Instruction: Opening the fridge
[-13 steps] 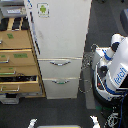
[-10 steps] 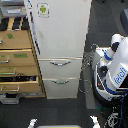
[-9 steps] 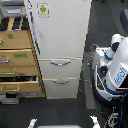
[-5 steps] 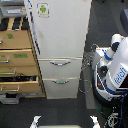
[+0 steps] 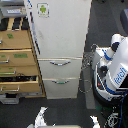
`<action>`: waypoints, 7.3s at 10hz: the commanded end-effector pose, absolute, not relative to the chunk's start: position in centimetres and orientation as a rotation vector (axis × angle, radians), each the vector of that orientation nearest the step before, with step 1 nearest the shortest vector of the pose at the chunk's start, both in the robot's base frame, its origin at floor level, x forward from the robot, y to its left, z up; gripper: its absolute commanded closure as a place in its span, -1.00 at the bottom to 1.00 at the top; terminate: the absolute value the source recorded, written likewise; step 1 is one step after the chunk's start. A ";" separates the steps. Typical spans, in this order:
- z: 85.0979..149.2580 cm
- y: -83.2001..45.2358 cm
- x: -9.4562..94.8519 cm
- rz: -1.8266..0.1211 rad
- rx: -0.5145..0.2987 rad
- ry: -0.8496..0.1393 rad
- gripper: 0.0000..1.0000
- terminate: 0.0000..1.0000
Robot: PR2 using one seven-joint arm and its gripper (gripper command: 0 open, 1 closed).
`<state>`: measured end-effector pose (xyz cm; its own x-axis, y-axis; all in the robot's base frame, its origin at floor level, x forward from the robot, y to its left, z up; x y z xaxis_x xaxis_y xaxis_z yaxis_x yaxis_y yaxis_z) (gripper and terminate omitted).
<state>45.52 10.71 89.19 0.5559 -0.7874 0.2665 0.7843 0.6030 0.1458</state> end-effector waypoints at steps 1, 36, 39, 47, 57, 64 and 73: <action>95.2 6.2 52.1 -1.027 0.051 -0.439 -1.00 -1.00; 110.2 25.3 87.7 0.137 0.177 -0.245 -1.00 -1.00; 112.2 27.7 89.6 0.112 0.171 -0.281 -1.00 -1.00; 104.3 23.0 94.5 -0.136 -0.098 0.005 1.00 -1.00; 102.6 24.7 93.9 -0.132 -0.007 -0.011 1.00 -1.00; 101.9 25.5 93.1 -0.128 0.002 -0.009 1.00 -1.00; 111.1 25.1 80.3 -0.362 -0.002 -0.118 1.00 -1.00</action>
<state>92.26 29.37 103.67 0.9959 -0.0849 0.0311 0.0844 0.9963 0.0177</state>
